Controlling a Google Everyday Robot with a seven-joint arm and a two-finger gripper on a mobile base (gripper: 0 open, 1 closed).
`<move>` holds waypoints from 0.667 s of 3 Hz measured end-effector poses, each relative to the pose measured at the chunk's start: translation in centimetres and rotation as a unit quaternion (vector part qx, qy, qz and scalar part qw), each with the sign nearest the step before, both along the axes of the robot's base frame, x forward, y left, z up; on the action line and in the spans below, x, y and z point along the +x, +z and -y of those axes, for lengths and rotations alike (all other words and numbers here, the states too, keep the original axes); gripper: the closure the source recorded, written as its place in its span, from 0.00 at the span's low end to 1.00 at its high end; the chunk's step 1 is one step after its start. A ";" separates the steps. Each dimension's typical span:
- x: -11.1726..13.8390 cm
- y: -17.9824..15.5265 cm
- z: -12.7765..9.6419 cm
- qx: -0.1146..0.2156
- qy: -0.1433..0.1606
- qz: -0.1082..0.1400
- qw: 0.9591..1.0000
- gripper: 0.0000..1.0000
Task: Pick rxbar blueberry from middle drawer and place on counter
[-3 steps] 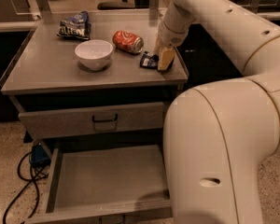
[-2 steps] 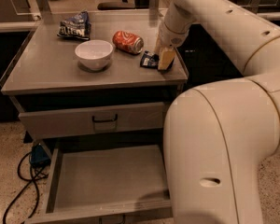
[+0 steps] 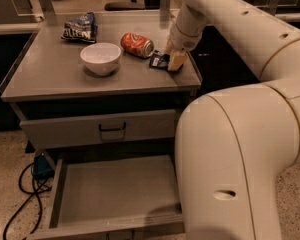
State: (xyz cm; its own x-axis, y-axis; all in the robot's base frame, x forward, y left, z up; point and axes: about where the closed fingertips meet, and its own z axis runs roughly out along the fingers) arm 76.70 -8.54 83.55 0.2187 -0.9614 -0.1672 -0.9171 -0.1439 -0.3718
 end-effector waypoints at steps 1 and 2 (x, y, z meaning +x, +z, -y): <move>0.0 0.0 0.0 0.000 0.000 0.000 1.000 0.04; 0.0 0.0 0.0 0.000 0.000 0.000 1.000 0.00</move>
Offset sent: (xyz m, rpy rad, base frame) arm 0.0000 0.0000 0.0000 0.0000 0.0000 0.0000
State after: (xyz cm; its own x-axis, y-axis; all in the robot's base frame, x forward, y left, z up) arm 76.70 -8.54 83.54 0.2187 -0.9614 -0.1672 -0.9171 -0.1440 -0.3717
